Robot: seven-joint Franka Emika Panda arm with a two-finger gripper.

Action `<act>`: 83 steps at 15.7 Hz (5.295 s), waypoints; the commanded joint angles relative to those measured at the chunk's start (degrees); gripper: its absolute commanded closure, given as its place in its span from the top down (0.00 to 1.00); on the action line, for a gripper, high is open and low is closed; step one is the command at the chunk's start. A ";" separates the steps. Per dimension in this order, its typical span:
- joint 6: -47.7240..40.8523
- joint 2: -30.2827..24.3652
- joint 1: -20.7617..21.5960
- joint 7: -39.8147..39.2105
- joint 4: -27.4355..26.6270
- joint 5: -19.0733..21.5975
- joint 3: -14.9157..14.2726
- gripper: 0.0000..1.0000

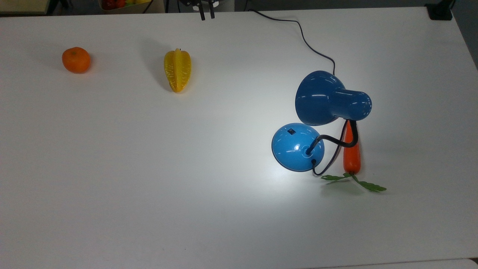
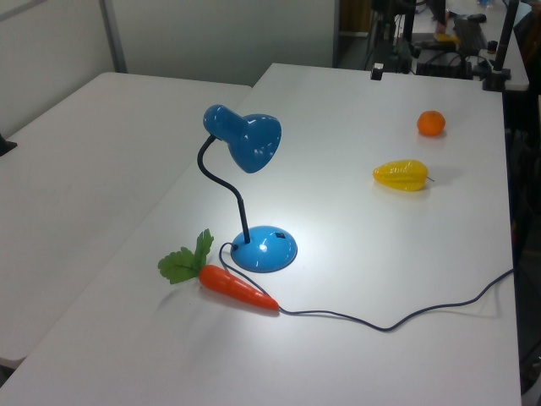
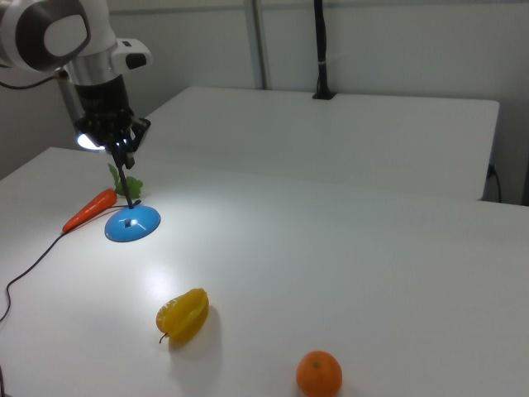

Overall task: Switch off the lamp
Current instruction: 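Move the gripper toward the blue lamp's round base, then lower the gripper onto the switch on the lamp base and press, then lift the gripper up off the lamp base switch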

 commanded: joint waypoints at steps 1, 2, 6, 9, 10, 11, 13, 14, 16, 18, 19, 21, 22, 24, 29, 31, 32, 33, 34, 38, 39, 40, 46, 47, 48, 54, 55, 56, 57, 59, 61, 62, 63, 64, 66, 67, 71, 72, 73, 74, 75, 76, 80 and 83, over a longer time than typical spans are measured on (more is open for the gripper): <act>1.34 -0.43 0.69 -1.01 -1.07 1.28 -0.58 0.06; 1.34 -0.35 0.69 -0.92 -1.07 1.28 -0.58 0.00; 1.34 -0.26 0.69 -0.83 -1.60 1.28 -0.14 0.00; 1.34 0.35 0.77 -0.83 -1.87 1.28 0.74 0.00; 1.34 0.62 0.77 -0.74 -2.21 1.28 1.26 0.00; 1.60 0.97 0.77 -0.74 -3.00 1.28 1.97 0.00; 2.22 1.85 0.77 -0.65 -3.10 1.28 2.85 0.00; 2.48 2.55 0.77 -0.65 -3.10 1.28 3.37 0.00; 4.93 3.87 0.86 -0.56 -3.53 1.28 3.82 0.00; 9.23 5.45 2.09 -0.21 -4.33 1.19 3.82 0.00; 10.38 6.15 2.35 0.31 -4.41 1.19 3.82 0.00; 12.76 7.56 2.79 1.10 -4.50 1.19 3.82 0.00; 14.42 8.00 2.88 1.11 -4.94 1.19 3.82 0.00; 18.11 8.70 4.02 1.20 -5.99 1.28 4.08 0.00; 22.95 11.60 5.69 1.55 -6.35 1.28 4.26 0.00; 25.06 12.92 6.22 1.55 -6.44 1.28 4.26 0.00; 26.12 13.62 6.66 1.55 -6.44 1.28 4.26 0.00; 27.00 14.15 7.01 1.55 -6.44 1.28 4.26 0.00; 28.31 14.94 7.10 1.55 -6.70 1.28 4.26 0.00; 34.55 17.40 7.36 1.55 -7.93 1.28 6.10 0.00; 35.96 17.93 7.37 1.55 -8.37 1.28 6.28 0.00; 37.10 18.37 7.37 1.55 -8.46 1.28 6.71 0.00; 40.97 20.92 8.24 1.55 -8.37 1.19 7.86 0.00; 41.07 21.62 8.33 1.55 -8.28 1.19 7.95 0.00; 41.76 21.89 8.25 1.55 -8.19 1.11 8.30 0.00; 46.51 24.09 8.60 1.55 -8.28 1.11 8.39 0.00; 46.95 24.35 8.60 1.55 -8.28 1.11 8.56 0.00; 47.30 24.79 8.60 1.55 -8.28 1.02 8.56 0.00; 47.39 25.14 8.60 1.55 -8.19 0.67 8.65 0.00; 48.62 25.32 8.60 1.55 -8.28 0.58 8.65 0.00; 48.89 26.02 8.60 1.46 -8.37 0.40 8.65 0.00; 48.89 26.37 8.60 1.55 -8.28 0.32 8.65 0.00; 48.98 26.55 8.60 1.46 -8.19 0.32 8.65 0.00; 48.98 26.64 8.68 1.55 -8.28 0.23 8.65 0.00; 48.98 26.90 8.68 1.55 -8.28 0.23 8.65 0.00; 48.98 26.99 8.68 1.46 -8.19 0.23 8.65 0.00; 49.41 27.08 8.95 1.55 -8.19 0.23 8.74 0.00; 50.29 27.08 9.03 1.55 -8.19 0.23 8.74 0.00; 50.99 27.08 9.04 1.55 -8.28 0.23 8.91 0.00; 51.35 27.16 9.04 1.55 -8.28 0.23 9.35 0.00; 51.35 27.25 8.95 1.55 -8.28 0.14 9.53 0.00; 51.35 27.43 8.95 1.55 -8.28 0.14 9.53 0.00; 51.44 27.78 8.95 1.46 -8.28 0.05 9.53 0.00; 51.44 27.87 8.95 1.46 -8.37 -0.39 9.53 0.00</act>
